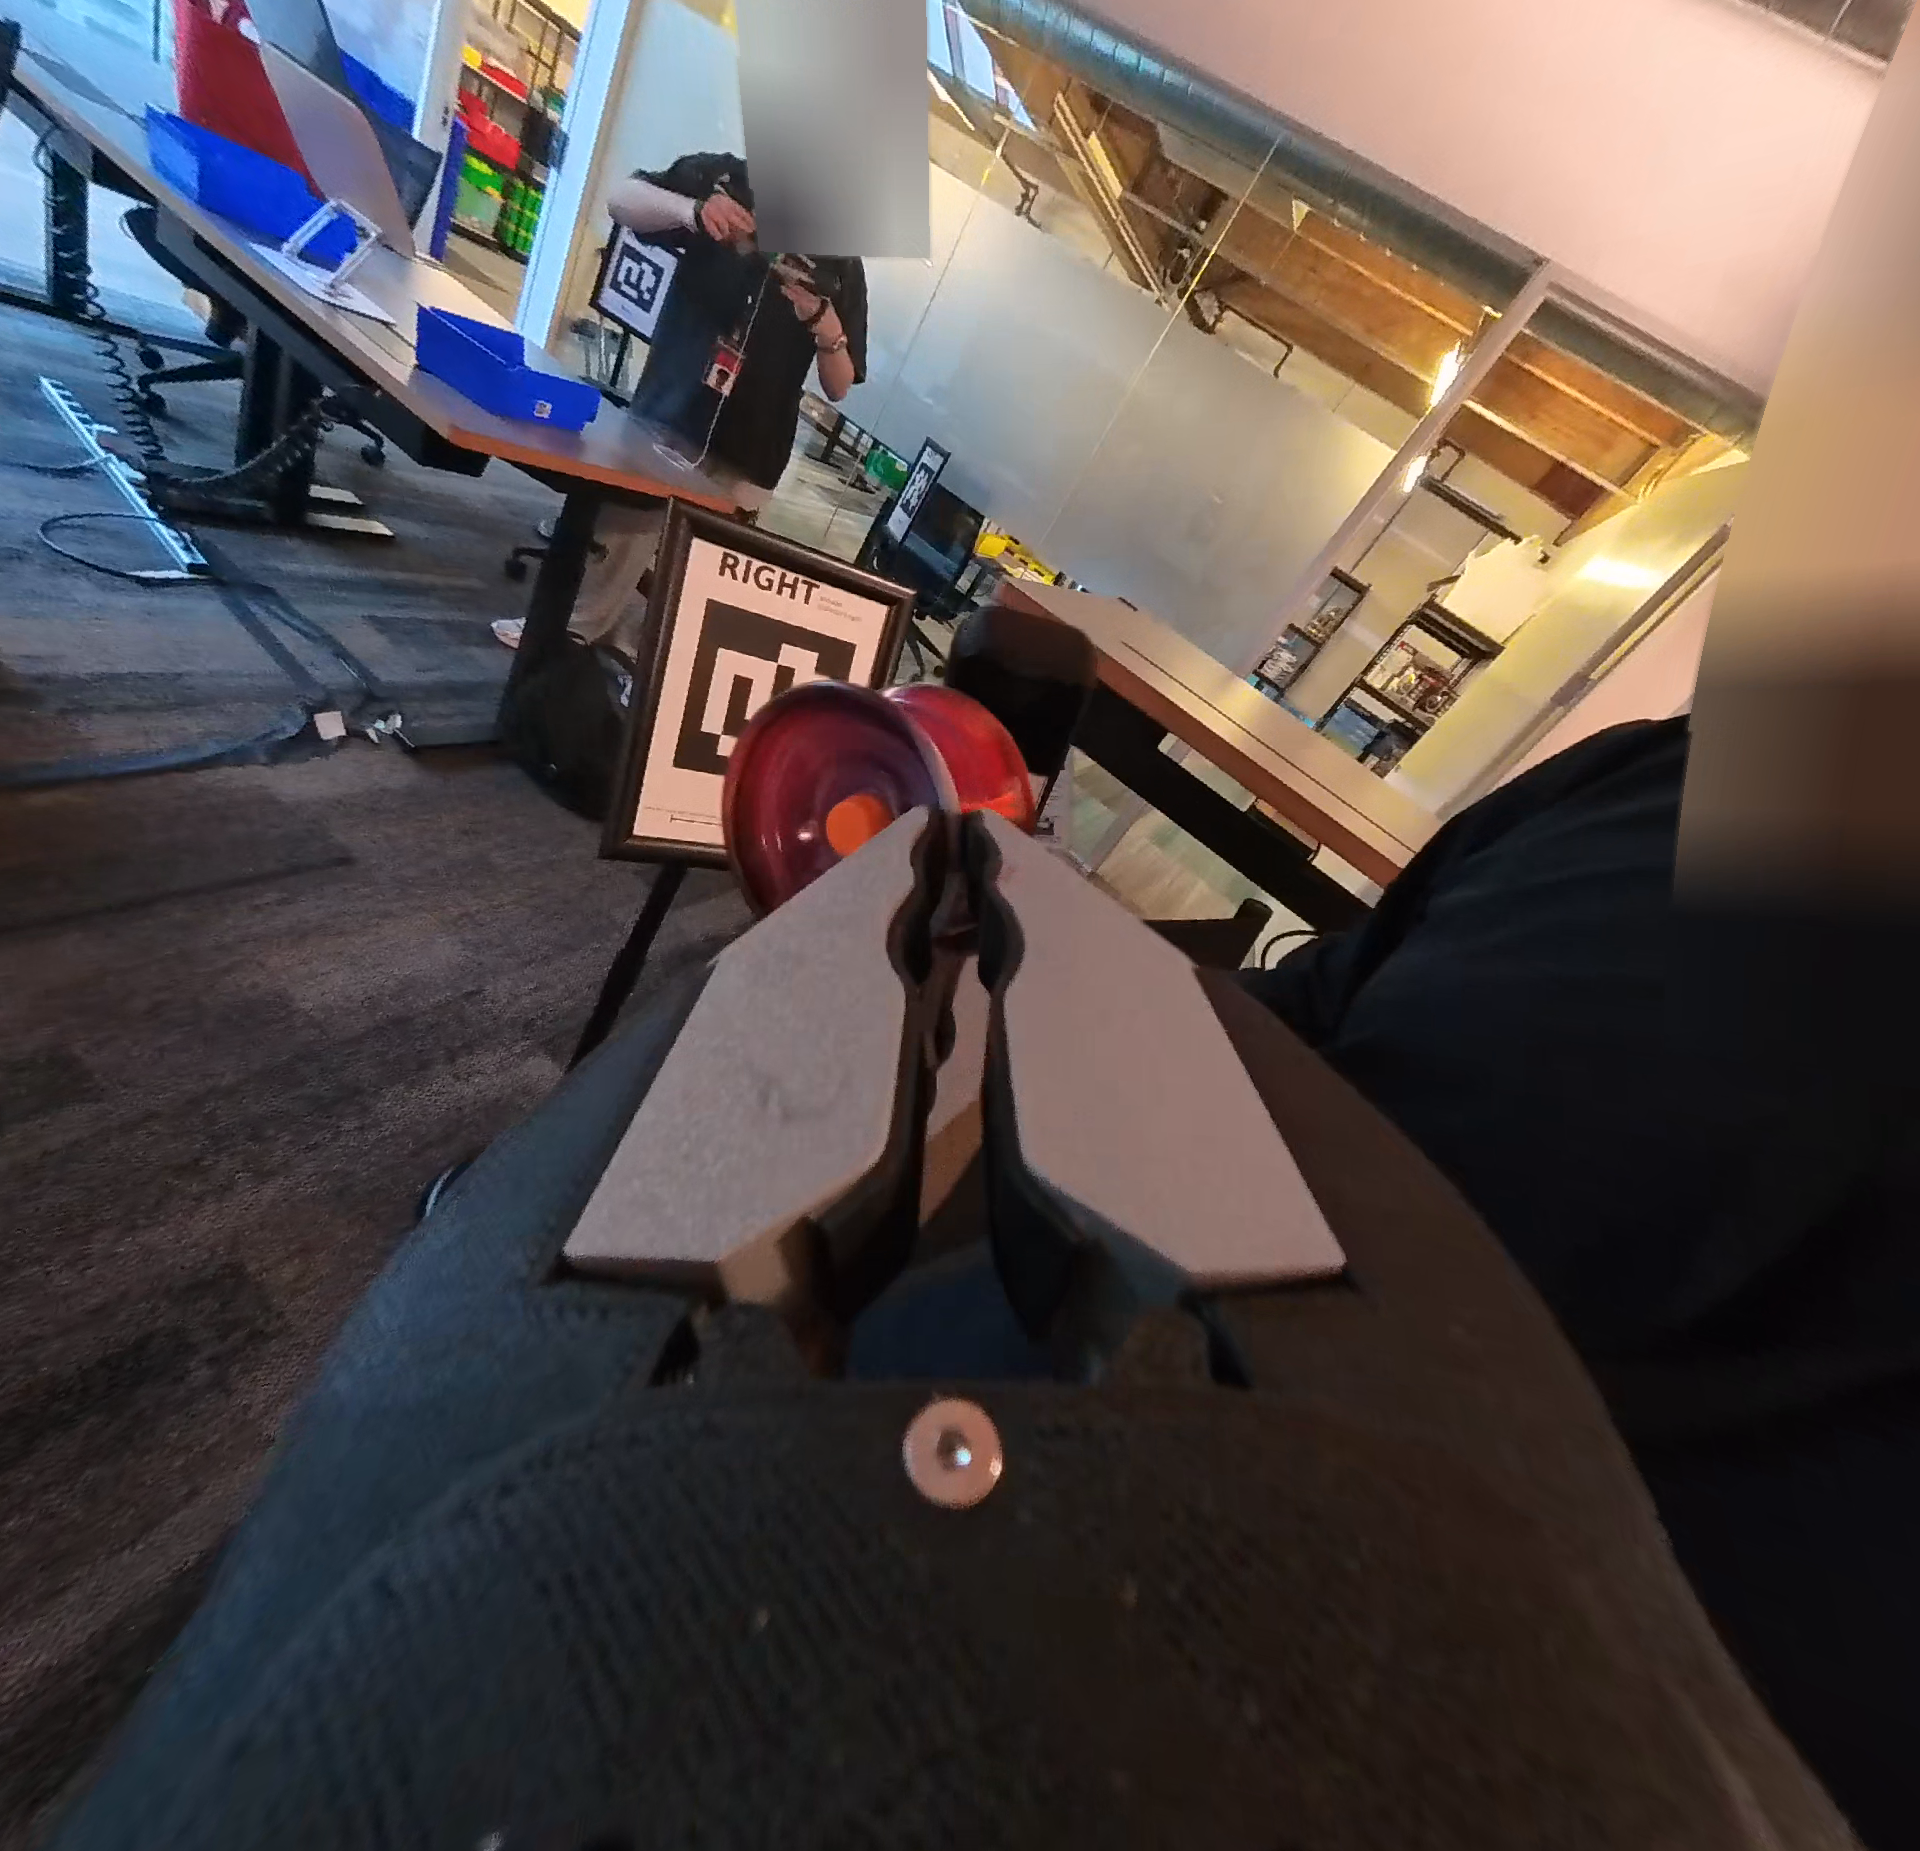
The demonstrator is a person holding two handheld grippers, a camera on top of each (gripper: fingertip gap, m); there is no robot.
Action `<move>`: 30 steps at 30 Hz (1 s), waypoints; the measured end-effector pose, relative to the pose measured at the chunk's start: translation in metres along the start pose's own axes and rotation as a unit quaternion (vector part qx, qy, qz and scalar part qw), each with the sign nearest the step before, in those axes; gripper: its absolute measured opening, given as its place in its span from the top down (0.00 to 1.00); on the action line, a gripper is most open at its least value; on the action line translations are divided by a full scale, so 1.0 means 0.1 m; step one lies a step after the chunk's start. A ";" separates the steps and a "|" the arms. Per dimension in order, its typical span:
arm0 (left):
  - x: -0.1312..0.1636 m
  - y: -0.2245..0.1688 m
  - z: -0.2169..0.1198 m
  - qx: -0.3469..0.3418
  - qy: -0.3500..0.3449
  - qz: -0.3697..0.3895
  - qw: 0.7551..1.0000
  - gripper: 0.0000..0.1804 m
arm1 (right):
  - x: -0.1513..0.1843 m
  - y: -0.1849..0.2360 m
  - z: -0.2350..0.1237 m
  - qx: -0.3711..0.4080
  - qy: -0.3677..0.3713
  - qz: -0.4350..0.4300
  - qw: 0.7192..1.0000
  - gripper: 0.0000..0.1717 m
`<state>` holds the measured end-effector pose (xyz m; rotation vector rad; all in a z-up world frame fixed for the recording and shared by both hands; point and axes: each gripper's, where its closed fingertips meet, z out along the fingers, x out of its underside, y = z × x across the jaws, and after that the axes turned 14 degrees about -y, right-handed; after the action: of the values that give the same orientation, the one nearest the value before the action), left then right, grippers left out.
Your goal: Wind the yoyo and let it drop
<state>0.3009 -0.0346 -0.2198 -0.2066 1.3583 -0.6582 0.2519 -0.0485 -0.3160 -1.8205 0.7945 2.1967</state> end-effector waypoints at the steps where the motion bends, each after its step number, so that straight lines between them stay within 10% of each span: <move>1: 0.01 0.01 0.00 -0.002 0.001 0.003 1.000 0.99 | 0.03 -0.01 0.01 0.003 0.005 0.003 1.000 1.00; 13: 0.00 -0.03 -0.03 -0.003 0.001 0.005 1.000 1.00 | 0.04 -0.56 -0.30 0.141 0.058 -0.045 0.987 0.84; 19: -0.04 -0.06 0.01 -0.003 -0.006 0.015 1.000 1.00 | 0.16 -0.55 -0.13 0.137 0.051 -0.041 0.988 1.00; 30: -0.06 0.46 -0.20 -0.138 -0.006 0.127 0.982 1.00 | 0.22 -0.14 -0.13 0.085 0.168 -0.088 0.978 1.00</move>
<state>0.2960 0.0103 -0.2425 -0.2536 1.4339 -0.2532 0.2638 -0.0475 -0.3426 -2.1095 0.8164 1.6836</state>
